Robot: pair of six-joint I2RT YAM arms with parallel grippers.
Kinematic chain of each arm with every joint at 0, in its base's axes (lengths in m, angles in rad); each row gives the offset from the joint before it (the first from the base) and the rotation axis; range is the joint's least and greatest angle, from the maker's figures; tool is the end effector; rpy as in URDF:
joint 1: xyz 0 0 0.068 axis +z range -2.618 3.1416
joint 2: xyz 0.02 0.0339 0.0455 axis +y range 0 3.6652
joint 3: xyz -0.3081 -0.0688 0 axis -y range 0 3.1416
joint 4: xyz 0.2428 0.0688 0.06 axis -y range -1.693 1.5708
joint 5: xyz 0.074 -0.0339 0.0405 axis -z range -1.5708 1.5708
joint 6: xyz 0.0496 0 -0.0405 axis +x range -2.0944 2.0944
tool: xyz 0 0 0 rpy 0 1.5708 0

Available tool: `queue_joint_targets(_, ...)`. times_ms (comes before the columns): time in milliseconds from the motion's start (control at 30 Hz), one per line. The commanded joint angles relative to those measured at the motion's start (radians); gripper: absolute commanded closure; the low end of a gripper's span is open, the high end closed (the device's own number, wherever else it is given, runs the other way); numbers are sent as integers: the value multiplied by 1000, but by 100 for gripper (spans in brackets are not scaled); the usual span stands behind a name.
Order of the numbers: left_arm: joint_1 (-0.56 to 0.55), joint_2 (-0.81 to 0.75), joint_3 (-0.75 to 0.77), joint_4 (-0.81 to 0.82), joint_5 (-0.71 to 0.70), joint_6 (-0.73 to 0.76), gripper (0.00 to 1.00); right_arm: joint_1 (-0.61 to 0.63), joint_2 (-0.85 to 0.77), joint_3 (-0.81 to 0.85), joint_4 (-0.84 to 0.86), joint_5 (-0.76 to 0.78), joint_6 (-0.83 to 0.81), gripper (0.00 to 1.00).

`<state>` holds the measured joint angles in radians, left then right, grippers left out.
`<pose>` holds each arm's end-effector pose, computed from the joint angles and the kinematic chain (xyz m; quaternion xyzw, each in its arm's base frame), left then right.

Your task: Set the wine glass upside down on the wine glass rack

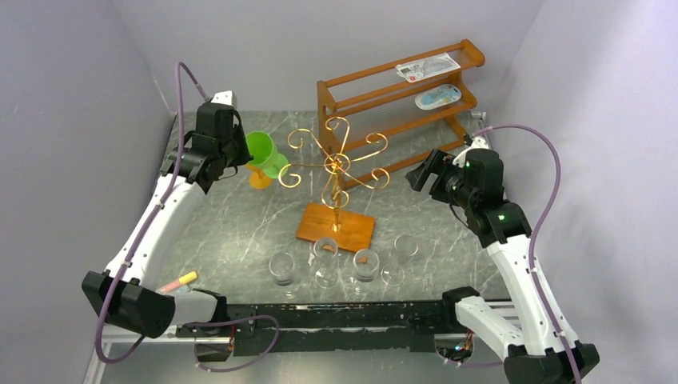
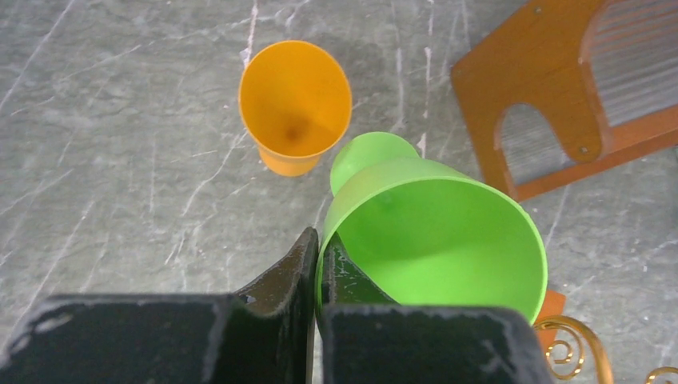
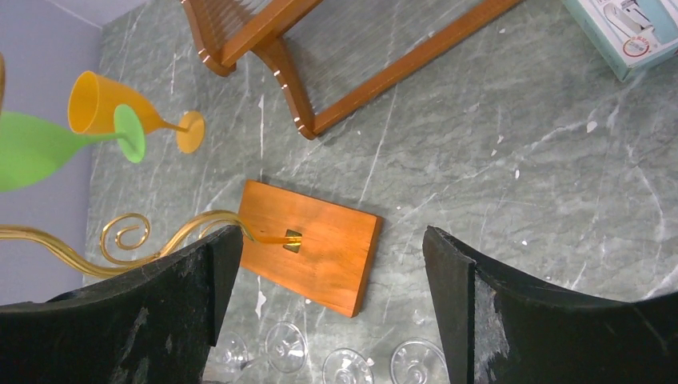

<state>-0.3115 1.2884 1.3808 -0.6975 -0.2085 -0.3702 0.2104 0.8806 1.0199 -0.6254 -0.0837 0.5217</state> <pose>0.2612 -0.0733 0.4218 -0.0741 0.8791 -0.0675 0.4660 0.1606 0.0385 0.3866 0.1113 0.8488 0.2180 0.4687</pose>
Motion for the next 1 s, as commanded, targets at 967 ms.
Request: queue_joint_targets(967,-6,-151,119,886,536,-343,95,25,130,36,1064,-473,610,1)
